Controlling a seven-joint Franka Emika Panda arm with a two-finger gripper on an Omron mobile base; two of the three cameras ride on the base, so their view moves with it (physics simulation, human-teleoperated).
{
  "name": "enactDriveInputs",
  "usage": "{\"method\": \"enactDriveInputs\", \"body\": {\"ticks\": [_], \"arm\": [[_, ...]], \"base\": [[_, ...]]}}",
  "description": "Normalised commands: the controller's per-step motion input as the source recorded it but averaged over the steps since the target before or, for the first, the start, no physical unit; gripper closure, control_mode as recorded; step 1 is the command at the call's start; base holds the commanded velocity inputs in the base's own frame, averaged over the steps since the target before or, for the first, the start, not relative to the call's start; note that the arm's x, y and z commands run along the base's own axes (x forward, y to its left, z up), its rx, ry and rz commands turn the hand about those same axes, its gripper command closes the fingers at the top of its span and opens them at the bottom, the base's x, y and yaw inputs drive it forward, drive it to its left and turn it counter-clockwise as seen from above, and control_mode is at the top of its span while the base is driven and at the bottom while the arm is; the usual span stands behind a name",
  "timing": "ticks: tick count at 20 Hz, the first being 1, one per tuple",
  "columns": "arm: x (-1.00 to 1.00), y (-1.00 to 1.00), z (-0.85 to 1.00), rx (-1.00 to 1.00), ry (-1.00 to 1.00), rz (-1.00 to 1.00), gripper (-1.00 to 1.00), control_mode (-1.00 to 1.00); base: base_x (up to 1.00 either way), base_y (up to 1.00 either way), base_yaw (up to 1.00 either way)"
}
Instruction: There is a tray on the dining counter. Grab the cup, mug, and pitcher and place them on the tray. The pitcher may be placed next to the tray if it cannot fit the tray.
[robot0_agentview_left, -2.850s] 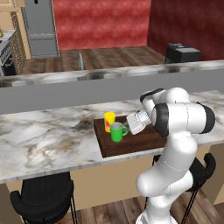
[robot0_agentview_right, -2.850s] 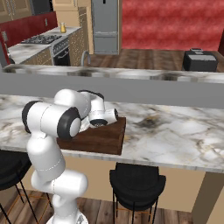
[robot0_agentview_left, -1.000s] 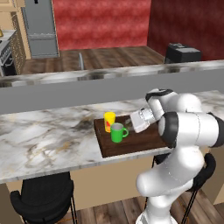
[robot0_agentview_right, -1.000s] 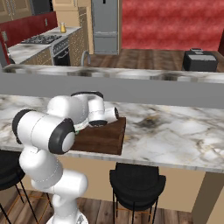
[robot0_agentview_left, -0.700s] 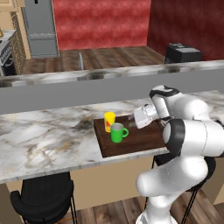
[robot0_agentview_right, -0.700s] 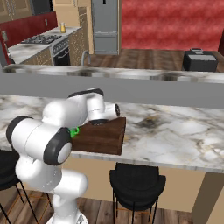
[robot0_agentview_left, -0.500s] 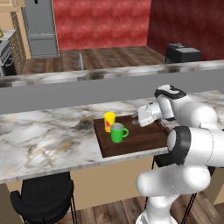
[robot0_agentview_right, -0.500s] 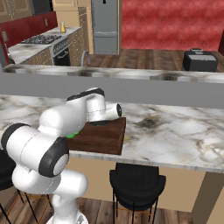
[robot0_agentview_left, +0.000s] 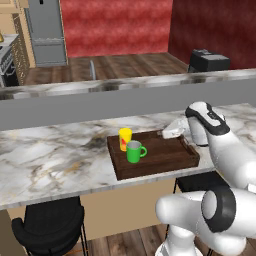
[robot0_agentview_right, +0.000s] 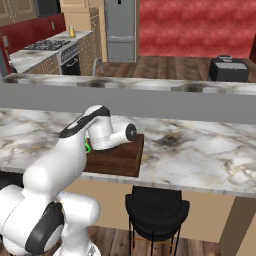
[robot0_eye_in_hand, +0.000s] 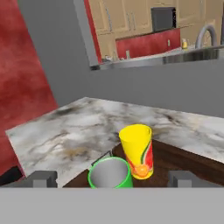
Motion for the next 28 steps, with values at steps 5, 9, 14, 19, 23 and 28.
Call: {"method": "enactDriveInputs", "body": {"ticks": [5,9,14,19,23,28], "arm": [[-0.14,-0.08,0.35,-0.01,0.0,-0.47,-1.0,-1.0],[-0.08,-0.03,0.41,-0.04,0.02,-0.46,-1.0,-1.0],[0.0,0.0,0.58,-0.07,0.07,-0.42,-1.0,-1.0],[-0.17,-0.02,0.57,-0.04,0.09,-0.3,-1.0,-1.0],[-0.37,-0.14,0.58,0.0,0.23,-0.21,-1.0,-1.0],[-0.36,-0.14,0.58,0.0,0.31,-0.19,-1.0,-1.0]], "base": [[0.0,0.0,0.0],[0.0,0.0,0.0],[0.0,0.0,0.0],[0.0,0.0,0.0],[0.0,0.0,0.0],[0.0,0.0,0.0]]}}
